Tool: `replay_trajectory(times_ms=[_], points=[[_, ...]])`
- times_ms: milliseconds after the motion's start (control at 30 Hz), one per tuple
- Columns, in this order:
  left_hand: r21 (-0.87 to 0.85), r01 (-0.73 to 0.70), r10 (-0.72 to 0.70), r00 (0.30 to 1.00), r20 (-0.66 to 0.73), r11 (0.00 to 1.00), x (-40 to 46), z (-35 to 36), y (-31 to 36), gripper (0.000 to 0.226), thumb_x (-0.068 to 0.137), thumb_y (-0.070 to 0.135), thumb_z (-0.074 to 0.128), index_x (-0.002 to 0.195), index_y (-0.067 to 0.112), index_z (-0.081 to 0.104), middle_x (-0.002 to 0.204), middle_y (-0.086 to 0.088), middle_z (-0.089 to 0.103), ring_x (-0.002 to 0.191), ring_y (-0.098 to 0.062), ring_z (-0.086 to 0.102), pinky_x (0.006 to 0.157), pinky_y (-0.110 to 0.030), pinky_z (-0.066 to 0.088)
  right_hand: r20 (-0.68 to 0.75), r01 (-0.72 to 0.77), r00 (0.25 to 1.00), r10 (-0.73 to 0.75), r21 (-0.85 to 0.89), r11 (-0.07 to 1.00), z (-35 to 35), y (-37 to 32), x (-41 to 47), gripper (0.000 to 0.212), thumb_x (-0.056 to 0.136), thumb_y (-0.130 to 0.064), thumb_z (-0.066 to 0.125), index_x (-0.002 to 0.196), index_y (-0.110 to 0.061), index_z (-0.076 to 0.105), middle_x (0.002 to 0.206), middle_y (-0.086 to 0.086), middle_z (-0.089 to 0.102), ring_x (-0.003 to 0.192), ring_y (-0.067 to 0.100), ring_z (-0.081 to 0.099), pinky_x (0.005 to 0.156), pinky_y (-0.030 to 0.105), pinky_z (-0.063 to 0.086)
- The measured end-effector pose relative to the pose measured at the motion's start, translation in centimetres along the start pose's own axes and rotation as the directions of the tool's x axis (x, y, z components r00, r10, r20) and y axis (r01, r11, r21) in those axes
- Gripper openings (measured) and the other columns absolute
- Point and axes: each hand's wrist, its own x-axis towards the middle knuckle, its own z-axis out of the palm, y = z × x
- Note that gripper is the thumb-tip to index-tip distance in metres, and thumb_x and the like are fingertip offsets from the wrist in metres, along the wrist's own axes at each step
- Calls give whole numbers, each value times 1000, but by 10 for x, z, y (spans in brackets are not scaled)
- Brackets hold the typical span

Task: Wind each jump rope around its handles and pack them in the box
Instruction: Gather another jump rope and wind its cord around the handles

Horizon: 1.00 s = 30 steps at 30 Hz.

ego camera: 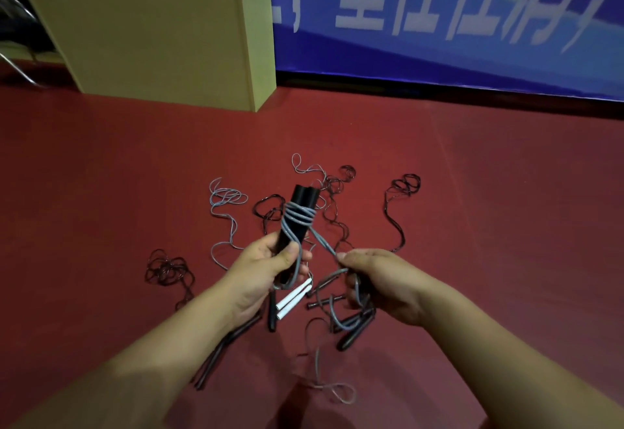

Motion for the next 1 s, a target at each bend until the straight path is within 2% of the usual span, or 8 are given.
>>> replay_trajectory(times_ms=[167,367,467,533,633,767,867,1000], points=[[51,33,-27,993,-119,998,5,-4,-4,12,98,13,55,98,10,66,80,0,71,66,-11,63,67,-28,55,-41,-5,999,-1,-165,986,1,-1,0,20,89,-7,58,72,-15,55,56,3,46,46,12,41,45,21,35],[110,123,-97,971,-217,986,9,-9,-8,13,99,17,56,96,14,68,80,2,69,65,-11,61,63,-28,52,-146,1,989,-24,-153,988,-5,3,8,14,85,-5,57,77,-15,62,69,6,59,58,15,58,68,34,42],[150,149,-103,955,-277,977,10,-11,-7,12,100,17,55,97,15,67,79,3,67,62,-11,60,56,-23,49,-176,49,983,-44,24,999,-8,0,10,15,88,1,55,87,-11,64,66,5,52,52,17,51,63,34,48],[145,152,-104,949,-297,978,10,-12,-5,12,100,17,54,98,15,66,80,2,66,62,-10,60,51,-21,49,-171,62,984,-52,53,997,-10,-4,8,20,90,2,53,94,-10,68,69,5,47,48,13,42,48,26,44],[153,153,-100,946,-310,976,11,-12,-5,11,100,17,54,97,15,65,80,0,65,62,-11,60,48,-20,48,-129,61,990,-61,-5,998,-9,-8,2,21,90,1,53,97,-10,70,73,3,47,47,9,31,40,20,25],[274,137,-45,947,-317,952,11,-10,-7,13,100,12,53,99,17,64,81,-4,63,58,-14,56,49,-23,46,-65,86,993,-99,-185,979,-11,-7,-3,6,89,-13,64,93,-10,67,66,1,45,44,10,30,44,22,20],[530,105,59,957,-283,841,12,-13,-10,14,98,14,54,92,23,64,79,-1,67,50,-13,59,58,-26,48,-27,148,985,-169,-359,921,-12,-5,-6,9,89,-19,66,83,-13,65,58,-2,40,45,11,31,46,24,22],[858,58,4,998,-70,510,12,-18,-16,7,93,29,57,86,30,60,74,7,71,59,-11,69,69,-31,55,23,258,957,-289,-525,811,-14,-5,-13,15,90,-22,66,84,-9,66,56,-11,45,50,8,36,48,21,29]])
